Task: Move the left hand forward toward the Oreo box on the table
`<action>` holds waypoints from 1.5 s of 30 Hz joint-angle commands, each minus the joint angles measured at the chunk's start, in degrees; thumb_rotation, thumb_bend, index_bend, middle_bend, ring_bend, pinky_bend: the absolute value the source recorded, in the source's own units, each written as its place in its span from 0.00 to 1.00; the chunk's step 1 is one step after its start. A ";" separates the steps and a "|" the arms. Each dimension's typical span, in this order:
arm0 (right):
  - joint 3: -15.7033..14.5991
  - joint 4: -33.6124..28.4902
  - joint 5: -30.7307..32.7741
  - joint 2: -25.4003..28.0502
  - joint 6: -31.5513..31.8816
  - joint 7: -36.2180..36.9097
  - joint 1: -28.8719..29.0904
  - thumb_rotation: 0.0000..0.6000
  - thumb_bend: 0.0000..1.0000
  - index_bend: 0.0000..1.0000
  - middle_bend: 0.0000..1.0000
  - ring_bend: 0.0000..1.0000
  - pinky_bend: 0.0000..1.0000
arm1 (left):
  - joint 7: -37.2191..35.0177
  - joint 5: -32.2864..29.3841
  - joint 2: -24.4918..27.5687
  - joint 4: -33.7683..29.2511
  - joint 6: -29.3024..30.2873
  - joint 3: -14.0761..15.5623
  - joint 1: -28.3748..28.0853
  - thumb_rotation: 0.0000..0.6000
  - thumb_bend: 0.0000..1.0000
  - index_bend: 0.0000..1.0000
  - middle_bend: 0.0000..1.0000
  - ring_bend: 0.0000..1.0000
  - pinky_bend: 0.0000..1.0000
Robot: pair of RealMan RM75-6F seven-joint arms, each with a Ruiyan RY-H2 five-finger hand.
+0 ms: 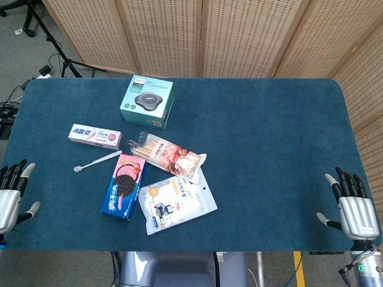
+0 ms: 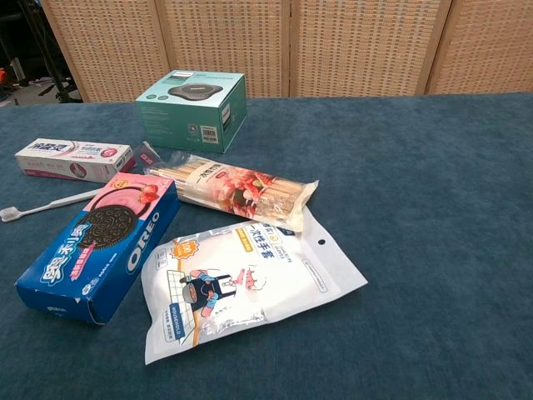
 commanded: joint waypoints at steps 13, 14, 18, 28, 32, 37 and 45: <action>-0.36 -0.21 -0.28 -0.05 -0.02 -0.36 -0.09 1.00 0.13 0.12 0.00 0.00 0.00 | -0.04 0.49 0.47 -0.48 0.13 0.11 -0.03 1.00 0.25 0.00 0.00 0.05 0.01; -0.38 -0.23 -0.20 -0.12 -0.15 -0.58 -0.06 1.00 0.13 0.12 0.00 0.00 0.00 | -0.04 0.47 0.47 -0.44 0.06 0.14 -0.04 1.00 0.25 0.00 0.00 0.05 0.01; -0.33 -0.15 -0.22 -0.35 -0.19 -0.93 0.06 1.00 0.13 0.12 0.00 0.00 0.00 | 0.07 0.20 0.38 -0.39 -0.22 0.03 -0.19 1.00 0.25 0.00 0.00 0.05 0.01; -0.29 -0.05 -0.02 -0.11 -0.21 -0.46 -0.01 1.00 0.13 0.12 0.00 0.00 0.00 | 0.98 0.26 0.28 -0.82 -0.06 0.14 -0.12 1.00 0.25 0.00 0.00 0.05 0.01; -0.31 -0.16 -0.32 0.05 0.28 -0.20 -0.20 1.00 0.13 0.12 0.00 0.00 0.00 | 1.21 0.42 0.27 -0.96 0.03 0.22 -0.09 1.00 0.26 0.00 0.00 0.05 0.01; -0.30 -0.23 -0.27 0.10 0.35 -0.14 -0.26 1.00 0.13 0.12 0.00 0.00 0.00 | 1.31 0.41 0.28 -1.03 -0.05 0.26 -0.10 1.00 0.26 0.00 0.00 0.05 0.01; -0.37 -0.14 -0.25 -0.02 0.08 -0.37 -0.16 1.00 0.13 0.12 0.00 0.00 0.00 | 1.68 0.24 0.26 -1.23 -0.53 0.41 -0.22 1.00 0.26 0.00 0.00 0.05 0.01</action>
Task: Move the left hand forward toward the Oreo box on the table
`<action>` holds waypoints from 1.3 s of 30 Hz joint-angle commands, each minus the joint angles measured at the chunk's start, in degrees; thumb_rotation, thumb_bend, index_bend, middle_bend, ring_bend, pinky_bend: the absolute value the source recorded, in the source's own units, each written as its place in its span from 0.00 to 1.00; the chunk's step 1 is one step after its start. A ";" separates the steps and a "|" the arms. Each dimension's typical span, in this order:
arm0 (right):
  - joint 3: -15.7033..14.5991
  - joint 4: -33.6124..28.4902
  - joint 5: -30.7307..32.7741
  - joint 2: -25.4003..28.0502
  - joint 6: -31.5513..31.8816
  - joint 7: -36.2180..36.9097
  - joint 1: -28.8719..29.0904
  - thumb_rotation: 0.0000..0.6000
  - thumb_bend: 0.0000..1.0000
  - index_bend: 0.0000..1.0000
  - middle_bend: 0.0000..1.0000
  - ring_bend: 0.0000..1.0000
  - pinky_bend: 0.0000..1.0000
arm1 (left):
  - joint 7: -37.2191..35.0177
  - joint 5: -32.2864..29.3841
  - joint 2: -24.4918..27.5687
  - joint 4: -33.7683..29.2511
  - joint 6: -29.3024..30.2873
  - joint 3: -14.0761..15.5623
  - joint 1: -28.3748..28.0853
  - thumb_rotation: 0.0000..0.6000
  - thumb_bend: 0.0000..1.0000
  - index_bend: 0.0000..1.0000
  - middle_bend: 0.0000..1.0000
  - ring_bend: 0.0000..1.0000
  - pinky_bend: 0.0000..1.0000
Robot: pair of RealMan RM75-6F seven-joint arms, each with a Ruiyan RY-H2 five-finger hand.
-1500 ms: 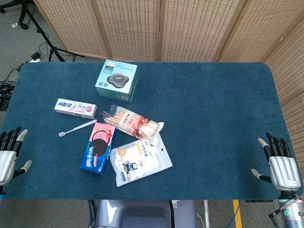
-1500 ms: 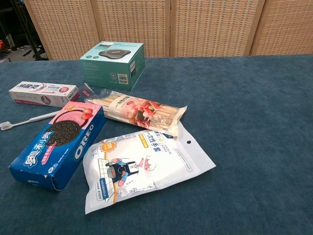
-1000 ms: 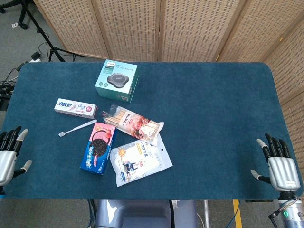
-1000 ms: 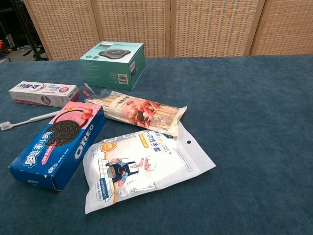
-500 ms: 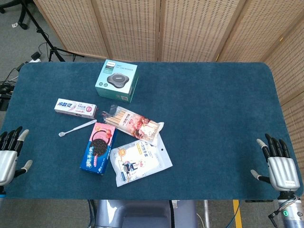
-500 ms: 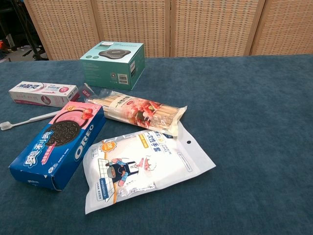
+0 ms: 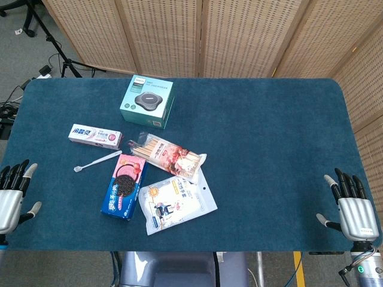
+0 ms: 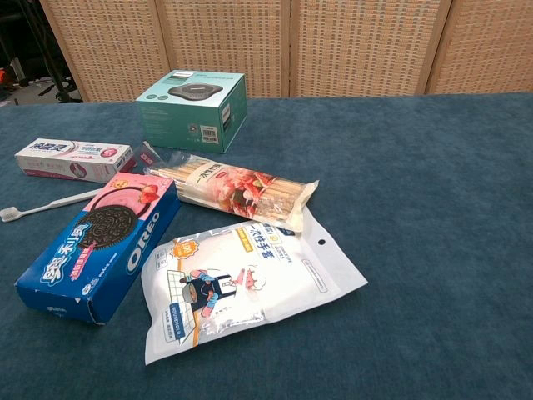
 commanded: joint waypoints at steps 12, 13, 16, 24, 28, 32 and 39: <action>0.09 -0.11 0.40 -0.02 -0.23 -0.01 0.03 1.00 0.13 0.12 0.00 0.00 0.00 | 0.83 -1.47 0.25 -1.46 -2.26 -0.01 -0.78 1.00 0.44 0.00 0.33 0.40 0.25; 0.07 -0.14 0.41 0.01 -0.31 -0.11 0.06 1.00 0.13 0.12 0.00 0.00 0.00 | 0.89 -1.69 0.23 -1.56 -2.66 -0.07 -0.99 1.00 0.47 0.00 0.38 0.44 0.28; -0.11 -0.16 0.43 -0.16 -0.78 -0.49 0.22 1.00 0.13 0.12 0.00 0.00 0.00 | 0.15 -3.23 0.11 -2.42 -6.90 -0.32 -2.97 1.00 0.58 0.00 0.53 0.57 0.35; -0.07 -0.13 1.01 -0.51 -1.52 -1.28 0.53 1.00 0.13 0.12 0.00 0.00 0.00 | -2.30 -11.62 4.08 -5.71 -21.28 -2.34 -9.81 1.00 0.73 0.00 0.63 0.66 0.41; -0.04 -0.03 1.19 -0.64 -1.69 -1.49 0.62 1.00 0.13 0.12 0.00 0.00 0.00 | -1.85 -16.47 5.91 -6.23 -27.95 -3.57 -13.74 1.00 0.76 0.00 0.63 0.66 0.42; -0.03 0.11 1.37 -0.76 -2.00 -1.54 0.77 1.00 0.13 0.12 0.00 0.00 0.00 | -0.53 -21.24 7.06 -6.34 -32.42 -4.46 -16.77 1.00 0.78 0.00 0.63 0.66 0.42; -0.12 0.24 1.41 -0.92 -2.34 -1.74 0.96 1.00 0.13 0.12 0.00 0.00 0.00 | 2.40 -31.63 7.09 -3.47 -40.15 -4.94 -22.72 1.00 0.78 0.00 0.63 0.66 0.42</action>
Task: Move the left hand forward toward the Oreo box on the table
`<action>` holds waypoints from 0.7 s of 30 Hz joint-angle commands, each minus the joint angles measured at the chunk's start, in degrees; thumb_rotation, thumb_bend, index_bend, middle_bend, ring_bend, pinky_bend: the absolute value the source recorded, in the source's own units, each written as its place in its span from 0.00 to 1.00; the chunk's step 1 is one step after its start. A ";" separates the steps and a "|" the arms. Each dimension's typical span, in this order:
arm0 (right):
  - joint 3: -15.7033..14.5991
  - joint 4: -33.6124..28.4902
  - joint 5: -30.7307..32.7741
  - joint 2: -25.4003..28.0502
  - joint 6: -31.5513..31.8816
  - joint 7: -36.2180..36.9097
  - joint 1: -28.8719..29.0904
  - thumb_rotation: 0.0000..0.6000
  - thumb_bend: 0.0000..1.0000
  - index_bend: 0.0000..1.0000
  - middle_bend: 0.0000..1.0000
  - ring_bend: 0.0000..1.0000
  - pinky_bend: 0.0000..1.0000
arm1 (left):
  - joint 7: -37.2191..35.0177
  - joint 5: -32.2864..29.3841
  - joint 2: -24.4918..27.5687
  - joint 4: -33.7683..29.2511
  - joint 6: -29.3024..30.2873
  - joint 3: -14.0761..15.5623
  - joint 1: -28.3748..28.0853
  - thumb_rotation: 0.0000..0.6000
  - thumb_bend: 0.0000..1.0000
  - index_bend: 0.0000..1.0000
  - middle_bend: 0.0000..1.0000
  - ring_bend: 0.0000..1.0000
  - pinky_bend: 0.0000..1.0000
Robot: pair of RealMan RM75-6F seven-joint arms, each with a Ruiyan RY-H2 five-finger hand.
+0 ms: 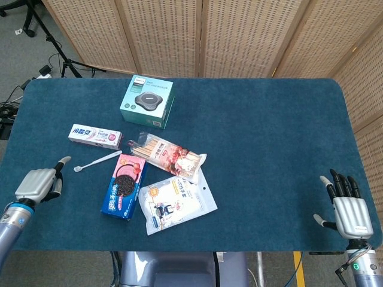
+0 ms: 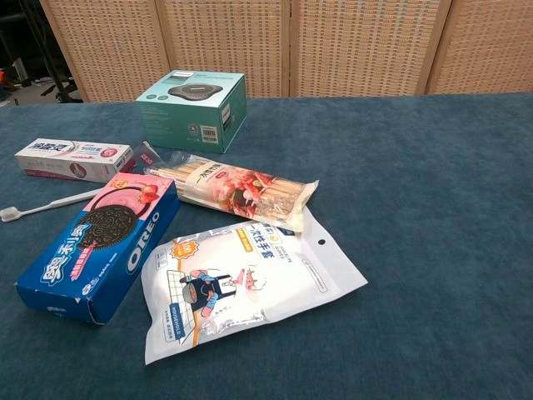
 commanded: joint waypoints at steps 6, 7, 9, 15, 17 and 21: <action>-0.12 -0.08 -0.27 -0.09 0.24 -0.28 -0.03 1.00 0.13 0.12 0.00 0.00 0.00 | 3.05 -10.36 -0.80 3.82 -7.71 0.55 -6.57 1.00 0.78 0.00 0.63 0.66 0.42; -0.13 -0.05 -0.34 -0.13 0.31 -0.35 -0.03 1.00 0.13 0.12 0.00 0.00 0.00 | 3.18 -11.36 -1.00 4.18 -8.39 0.77 -7.18 1.00 0.79 0.00 0.63 0.66 0.42; -0.23 -0.01 -0.61 -0.22 0.40 -0.48 -0.02 1.00 0.13 0.12 0.00 0.00 0.00 | 3.10 -13.55 -1.81 5.17 -10.24 1.26 -8.48 1.00 0.79 0.00 0.63 0.66 0.42; -0.23 0.20 -0.50 -0.38 0.32 -0.53 0.02 1.00 0.13 0.12 0.00 0.00 0.00 | 3.89 -17.76 -3.77 7.52 -11.97 3.41 -11.40 1.00 0.79 0.00 0.63 0.66 0.42; -0.21 0.28 -0.47 -0.43 0.31 -0.56 0.05 1.00 0.13 0.12 0.00 0.00 0.00 | 3.83 -18.56 -4.36 8.21 -12.04 3.84 -12.10 1.00 0.80 0.00 0.63 0.66 0.42; -0.28 0.31 -0.65 -0.52 0.37 -0.66 0.07 1.00 0.13 0.12 0.00 0.00 0.00 | 3.76 -19.50 -5.06 9.12 -12.54 4.37 -13.22 1.00 0.81 0.00 0.63 0.66 0.42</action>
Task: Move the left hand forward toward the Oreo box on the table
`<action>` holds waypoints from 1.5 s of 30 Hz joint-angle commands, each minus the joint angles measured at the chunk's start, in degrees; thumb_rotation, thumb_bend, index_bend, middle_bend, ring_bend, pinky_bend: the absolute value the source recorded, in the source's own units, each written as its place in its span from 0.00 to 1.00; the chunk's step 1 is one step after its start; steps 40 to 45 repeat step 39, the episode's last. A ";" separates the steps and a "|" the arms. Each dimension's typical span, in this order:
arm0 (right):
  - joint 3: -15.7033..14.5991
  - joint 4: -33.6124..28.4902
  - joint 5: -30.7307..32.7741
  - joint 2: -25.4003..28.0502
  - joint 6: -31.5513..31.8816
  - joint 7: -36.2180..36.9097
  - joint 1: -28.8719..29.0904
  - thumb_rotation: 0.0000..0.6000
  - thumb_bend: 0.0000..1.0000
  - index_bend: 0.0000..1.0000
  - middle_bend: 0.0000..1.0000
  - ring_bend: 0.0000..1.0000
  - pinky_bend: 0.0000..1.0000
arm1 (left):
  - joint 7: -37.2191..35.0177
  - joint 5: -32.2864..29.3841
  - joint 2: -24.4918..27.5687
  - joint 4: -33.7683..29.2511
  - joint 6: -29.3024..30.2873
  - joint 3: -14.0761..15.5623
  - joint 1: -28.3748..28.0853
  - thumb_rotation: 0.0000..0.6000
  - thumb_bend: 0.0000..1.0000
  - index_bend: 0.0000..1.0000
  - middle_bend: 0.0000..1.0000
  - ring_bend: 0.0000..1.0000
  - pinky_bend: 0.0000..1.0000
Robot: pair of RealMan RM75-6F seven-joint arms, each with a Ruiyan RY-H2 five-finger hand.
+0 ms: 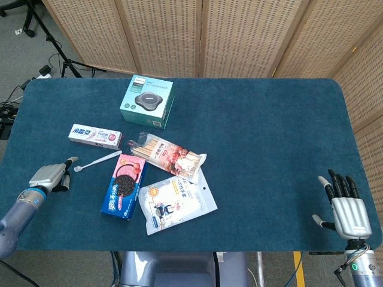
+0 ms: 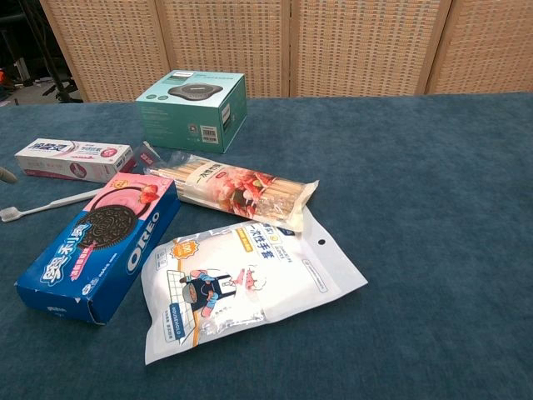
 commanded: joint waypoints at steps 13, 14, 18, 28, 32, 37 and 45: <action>0.03 0.19 0.00 -0.30 0.18 -0.40 0.02 1.00 0.13 0.12 0.00 0.00 0.00 | -0.25 -5.07 -4.21 4.04 -3.09 2.75 -5.64 1.00 0.83 0.00 0.63 0.66 0.42; 0.03 0.17 -0.01 -0.28 0.20 -0.35 0.02 1.00 0.13 0.12 0.00 0.00 0.00 | -0.29 -5.29 -4.38 4.13 -3.06 2.93 -5.88 1.00 0.83 0.00 0.63 0.66 0.42; 0.05 0.18 -0.04 -0.27 0.24 -0.27 0.03 1.00 0.13 0.12 0.00 0.00 0.00 | -0.63 -5.55 -4.82 4.14 -2.70 3.49 -6.58 1.00 0.83 0.00 0.63 0.66 0.42; 0.05 0.23 0.27 -0.34 -0.28 -0.21 0.22 1.00 0.13 0.12 0.00 0.00 0.00 | -1.57 -5.22 -5.13 3.89 -2.43 4.55 -7.72 1.00 0.84 0.00 0.63 0.66 0.42; 0.11 0.26 0.33 -0.31 -0.26 -0.10 0.24 1.00 0.13 0.12 0.00 0.00 0.00 | -1.90 -5.21 -5.39 4.07 -2.45 4.98 -8.06 1.00 0.84 0.00 0.63 0.66 0.42; 0.11 0.43 0.29 -0.34 -0.19 -0.01 0.23 1.00 0.13 0.12 0.00 0.00 0.00 | -2.25 -5.03 -5.88 4.16 -2.49 5.39 -8.56 1.00 0.84 0.00 0.63 0.66 0.42; 0.10 0.46 0.35 -0.34 -0.22 -0.03 0.22 1.00 0.13 0.12 0.00 0.00 0.00 | -2.47 -4.89 -5.96 4.03 -2.40 5.46 -8.65 1.00 0.84 0.00 0.63 0.66 0.42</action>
